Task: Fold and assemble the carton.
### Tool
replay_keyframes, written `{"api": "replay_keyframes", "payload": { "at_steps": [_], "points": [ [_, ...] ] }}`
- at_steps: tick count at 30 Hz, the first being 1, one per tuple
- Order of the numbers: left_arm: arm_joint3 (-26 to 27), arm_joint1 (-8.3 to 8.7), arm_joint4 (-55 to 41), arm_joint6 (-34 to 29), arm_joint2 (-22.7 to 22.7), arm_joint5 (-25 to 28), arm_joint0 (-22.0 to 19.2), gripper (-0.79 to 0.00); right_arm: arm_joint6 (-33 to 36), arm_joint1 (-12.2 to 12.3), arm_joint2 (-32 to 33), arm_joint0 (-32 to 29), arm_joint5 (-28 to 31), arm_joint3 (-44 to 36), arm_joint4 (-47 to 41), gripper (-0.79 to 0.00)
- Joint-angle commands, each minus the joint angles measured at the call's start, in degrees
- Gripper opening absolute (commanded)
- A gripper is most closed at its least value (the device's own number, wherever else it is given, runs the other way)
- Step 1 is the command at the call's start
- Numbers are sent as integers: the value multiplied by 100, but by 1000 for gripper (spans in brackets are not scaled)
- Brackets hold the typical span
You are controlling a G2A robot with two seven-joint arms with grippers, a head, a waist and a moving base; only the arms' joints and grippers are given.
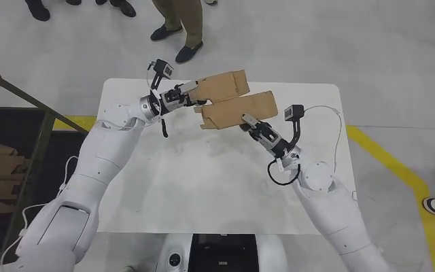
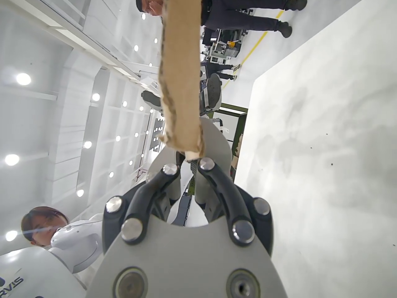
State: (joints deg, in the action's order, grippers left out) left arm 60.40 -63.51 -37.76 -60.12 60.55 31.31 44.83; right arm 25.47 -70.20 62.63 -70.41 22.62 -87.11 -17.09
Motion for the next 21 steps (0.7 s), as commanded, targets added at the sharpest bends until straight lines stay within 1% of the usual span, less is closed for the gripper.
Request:
{"api": "replay_keyframes", "payload": {
  "at_steps": [1, 4, 5, 6, 7, 9, 10, 12, 13, 21],
  "points": [
    [-7, -8, 72, 87, 16, 49, -5, 0, -80, -4, 15, -25, -1, -31, 80, -785],
    [20, -11, 206, 159, 38, 38, -4, 0, -156, -9, 37, -71, 1, -93, 152, -785],
    [33, -12, 212, 157, 47, 21, 5, -209, -179, -11, 46, -84, 1, -105, 179, -785],
    [39, -12, 231, 157, 56, -6, 10, -394, -190, -13, 44, -99, -6, -114, 197, -785],
    [41, -14, 223, 156, 63, -40, 21, -483, -185, -17, 36, -111, -13, -119, 205, -785],
    [46, -22, 199, 152, 69, -110, 27, -591, -193, -25, 22, -127, -13, -121, 219, -785],
    [55, -26, 196, 155, 71, -127, 24, -677, -193, -29, 12, -133, -13, -126, 226, -785],
    [81, -37, 214, 147, 65, -146, 15, -770, -201, -37, 6, -139, -10, -125, 239, -785],
    [86, -42, 224, 149, 67, -145, 9, -785, -209, -41, 6, -141, -8, -124, 239, -785],
    [86, -74, 242, 95, 78, -174, 17, -785, -320, -70, 7, -206, 24, -157, 294, -785]
  ]
}}
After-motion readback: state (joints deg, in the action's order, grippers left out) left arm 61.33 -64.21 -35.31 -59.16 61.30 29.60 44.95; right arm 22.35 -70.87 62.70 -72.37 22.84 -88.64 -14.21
